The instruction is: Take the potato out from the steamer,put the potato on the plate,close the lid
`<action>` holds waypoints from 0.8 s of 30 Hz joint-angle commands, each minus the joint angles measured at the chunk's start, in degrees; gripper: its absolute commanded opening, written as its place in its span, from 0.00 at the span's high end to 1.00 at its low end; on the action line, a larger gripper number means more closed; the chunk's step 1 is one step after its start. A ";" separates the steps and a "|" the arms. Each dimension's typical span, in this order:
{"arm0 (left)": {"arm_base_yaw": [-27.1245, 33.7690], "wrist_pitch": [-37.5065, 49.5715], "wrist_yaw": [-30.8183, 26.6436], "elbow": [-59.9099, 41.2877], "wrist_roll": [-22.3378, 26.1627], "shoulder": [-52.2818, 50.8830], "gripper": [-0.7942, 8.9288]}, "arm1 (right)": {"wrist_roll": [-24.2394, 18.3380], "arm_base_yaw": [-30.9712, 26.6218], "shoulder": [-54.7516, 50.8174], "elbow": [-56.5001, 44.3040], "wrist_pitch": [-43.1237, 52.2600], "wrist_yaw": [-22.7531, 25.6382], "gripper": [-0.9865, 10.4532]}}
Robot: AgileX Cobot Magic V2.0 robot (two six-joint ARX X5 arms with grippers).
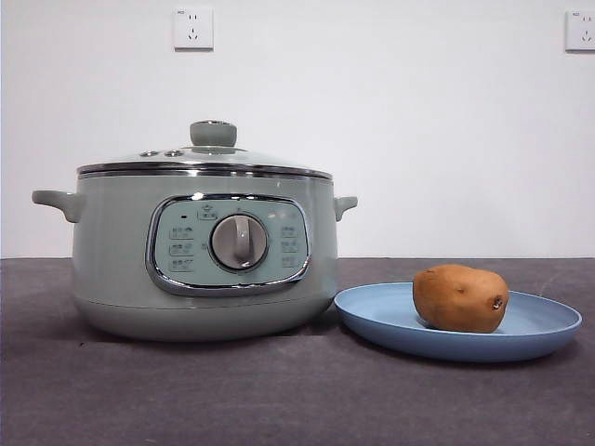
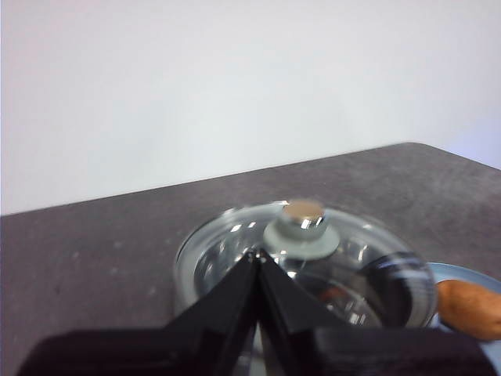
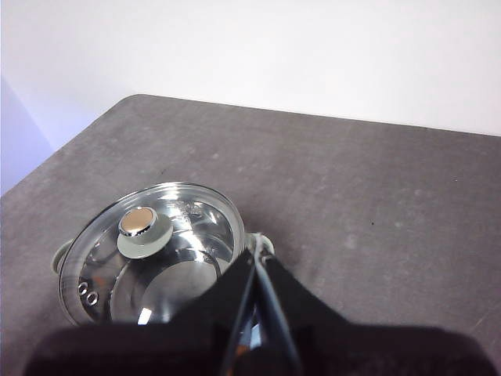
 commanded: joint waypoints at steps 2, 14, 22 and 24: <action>2.21 3.67 -0.13 -9.60 -3.63 -6.69 0.92 | 0.59 0.07 0.00 0.11 0.33 0.15 0.92; 3.39 4.39 -7.67 -23.74 -10.62 -18.23 0.92 | 0.59 0.07 0.00 0.11 0.33 0.17 0.91; 3.41 -6.93 -12.39 -23.76 -11.47 -21.59 0.92 | 0.59 0.07 0.00 0.11 0.33 0.17 0.91; 3.39 -6.97 -13.22 -23.76 -12.02 -21.57 0.92 | 0.59 0.07 0.00 0.11 0.33 0.15 0.91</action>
